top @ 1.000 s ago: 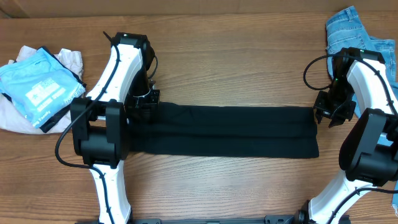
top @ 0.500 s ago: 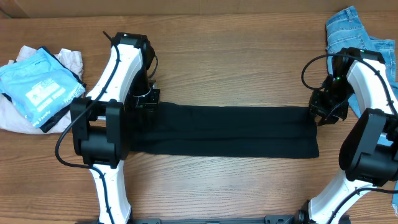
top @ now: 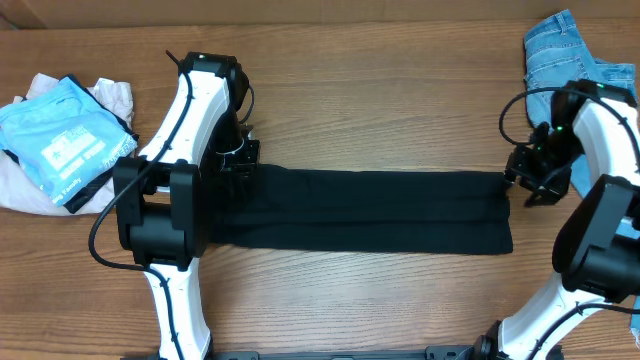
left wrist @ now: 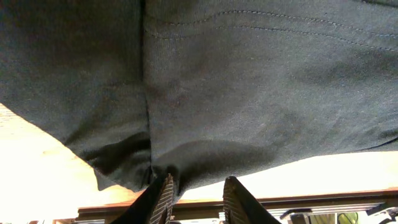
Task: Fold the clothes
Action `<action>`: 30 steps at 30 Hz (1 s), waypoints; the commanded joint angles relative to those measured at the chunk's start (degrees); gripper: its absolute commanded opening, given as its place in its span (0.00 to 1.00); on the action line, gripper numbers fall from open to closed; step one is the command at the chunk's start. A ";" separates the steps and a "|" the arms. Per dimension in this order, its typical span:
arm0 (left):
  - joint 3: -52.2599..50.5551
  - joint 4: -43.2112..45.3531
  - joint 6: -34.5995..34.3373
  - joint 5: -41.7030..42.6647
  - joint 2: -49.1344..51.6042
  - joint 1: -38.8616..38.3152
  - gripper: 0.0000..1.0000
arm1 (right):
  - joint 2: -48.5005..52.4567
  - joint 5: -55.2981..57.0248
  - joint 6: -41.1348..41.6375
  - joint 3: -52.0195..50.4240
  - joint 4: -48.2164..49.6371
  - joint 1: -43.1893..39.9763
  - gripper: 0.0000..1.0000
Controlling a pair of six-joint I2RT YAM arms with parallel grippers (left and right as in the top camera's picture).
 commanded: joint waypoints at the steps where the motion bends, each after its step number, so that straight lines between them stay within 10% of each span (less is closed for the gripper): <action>1: -0.22 1.31 -0.33 0.90 -0.76 -0.50 0.30 | -1.57 -7.04 -5.09 -0.31 0.13 -3.26 0.61; 30: -0.24 7.13 1.09 1.09 -0.76 -2.91 0.38 | -1.57 -14.80 -15.34 -15.21 12.83 -8.33 0.81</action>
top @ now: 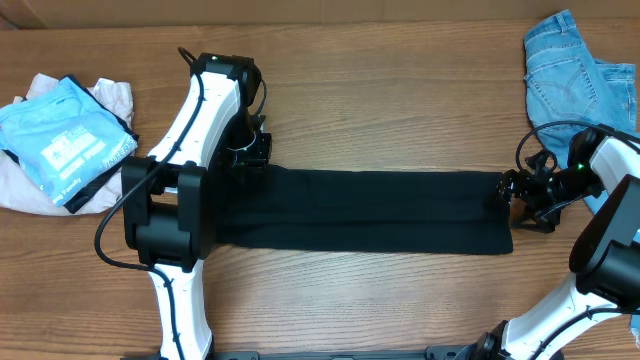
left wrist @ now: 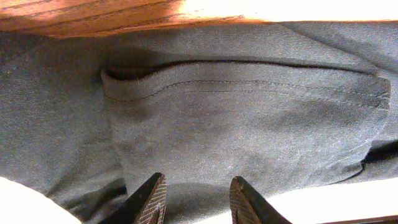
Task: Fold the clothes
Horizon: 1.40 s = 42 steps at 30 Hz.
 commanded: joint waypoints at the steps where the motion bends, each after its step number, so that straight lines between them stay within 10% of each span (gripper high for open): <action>1: -0.24 0.20 1.05 0.46 -0.76 -0.31 0.38 | -1.53 2.51 -0.24 -0.52 0.72 0.17 0.81; 10: -0.24 0.20 1.05 0.46 -0.76 -0.28 0.38 | -1.42 -0.72 -0.26 -4.87 5.16 0.26 0.75; 16: -0.24 0.15 1.05 0.44 -0.76 -0.31 0.37 | -1.42 -4.70 -0.63 -4.87 3.61 0.26 0.24; 21: -0.24 -0.02 1.05 0.44 -0.76 -0.28 0.36 | -1.42 -4.68 -0.37 -4.83 3.91 0.26 0.04; 42: 1.81 1.77 -3.08 2.84 -8.68 7.78 0.32 | -9.38 2.25 6.32 13.57 -6.97 5.03 0.04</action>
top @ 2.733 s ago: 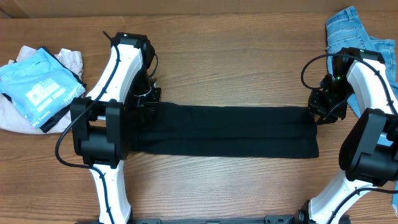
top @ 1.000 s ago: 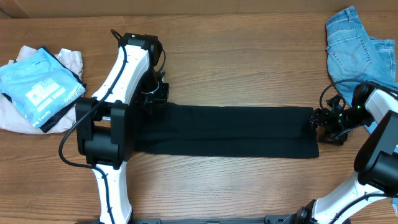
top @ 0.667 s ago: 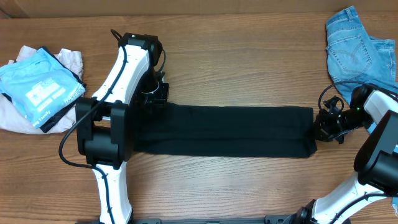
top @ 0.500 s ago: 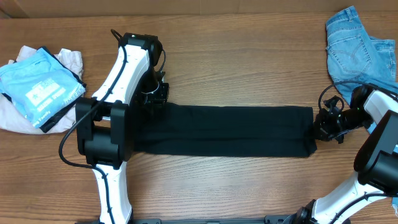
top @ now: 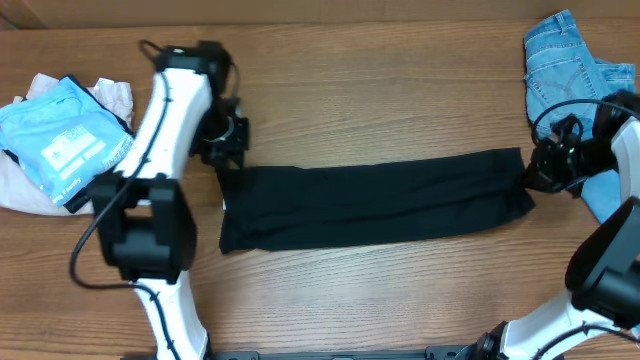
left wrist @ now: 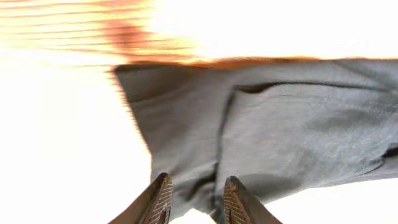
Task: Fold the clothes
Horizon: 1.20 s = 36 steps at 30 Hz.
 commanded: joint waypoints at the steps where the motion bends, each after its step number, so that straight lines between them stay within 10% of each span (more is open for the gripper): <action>1: 1.51 -0.04 -1.44 2.78 -2.78 2.08 0.32 | -3.45 1.73 1.84 1.73 -1.18 4.50 0.04; 21: 1.49 -0.42 -0.33 3.15 -2.75 1.73 0.32 | -3.10 13.42 20.63 1.64 4.76 46.12 0.04; 36: 1.49 -0.61 0.09 3.15 -2.75 1.73 0.32 | -0.09 13.20 22.10 1.57 10.03 56.00 0.04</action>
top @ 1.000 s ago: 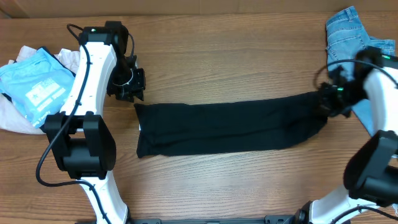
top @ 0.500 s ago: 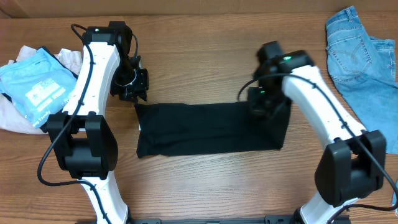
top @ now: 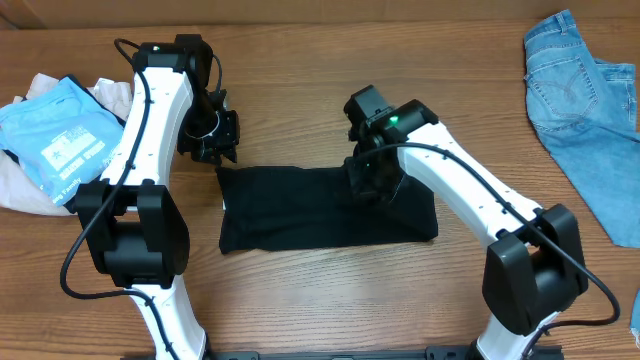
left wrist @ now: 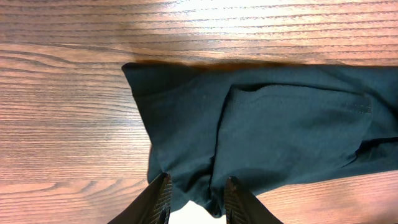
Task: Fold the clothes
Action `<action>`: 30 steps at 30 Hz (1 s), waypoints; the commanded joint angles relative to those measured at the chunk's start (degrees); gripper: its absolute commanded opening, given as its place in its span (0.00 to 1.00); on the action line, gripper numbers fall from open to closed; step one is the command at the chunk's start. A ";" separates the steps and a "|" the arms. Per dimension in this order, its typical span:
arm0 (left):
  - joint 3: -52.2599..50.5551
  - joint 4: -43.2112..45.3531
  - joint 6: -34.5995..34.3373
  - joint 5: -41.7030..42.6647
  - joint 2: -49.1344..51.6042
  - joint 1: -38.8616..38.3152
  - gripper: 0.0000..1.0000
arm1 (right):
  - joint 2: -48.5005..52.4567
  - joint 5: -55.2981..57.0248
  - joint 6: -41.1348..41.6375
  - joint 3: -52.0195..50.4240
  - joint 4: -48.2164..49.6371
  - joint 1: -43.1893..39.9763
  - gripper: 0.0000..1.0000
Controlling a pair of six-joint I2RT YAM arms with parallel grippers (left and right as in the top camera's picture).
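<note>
A black garment (top: 300, 210) lies on the wooden table (top: 330, 300), its right part doubled back over itself toward the left. My left gripper (top: 215, 150) is at the garment's far left corner. In the left wrist view that gripper (left wrist: 196, 194) has the bunched black garment (left wrist: 280, 118) corner between its fingers (left wrist: 160, 194). My right gripper (top: 370, 182) points down into the folded-over end near the garment's middle. The cloth slants up to it from the fold at the right. Its fingertips are lost against the black cloth.
A heap of pale clothes with a light blue packet (top: 60, 140) on top sits at the left edge. Blue jeans (top: 585, 110) lie at the far right. Bare wood runs along the table's near side.
My right gripper has gone from the far right of the table to the garment's middle, with the right end in it. The garment is now doubled and much shorter. The left gripper barely shifted.
The garment first lay stretched long across the table, left gripper on its left end, right gripper beside its right end. Then the right gripper was low at that end. Then the garment sat skewed, its right end held up. Now that end lies over the middle.
</note>
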 commanded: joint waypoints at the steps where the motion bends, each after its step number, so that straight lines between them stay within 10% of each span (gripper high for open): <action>1: 0.90 -0.20 0.26 0.83 -1.11 -0.15 0.32 | 0.11 -0.09 0.55 1.01 0.26 0.52 0.04; 21: 0.90 -0.70 0.24 0.81 -1.11 -0.15 0.33 | -1.07 -16.90 -17.97 2.16 -2.21 4.17 0.26; 30: 0.81 -2.64 1.14 0.68 -1.09 -0.15 0.53 | -5.66 12.94 0.52 10.80 -7.37 0.46 0.29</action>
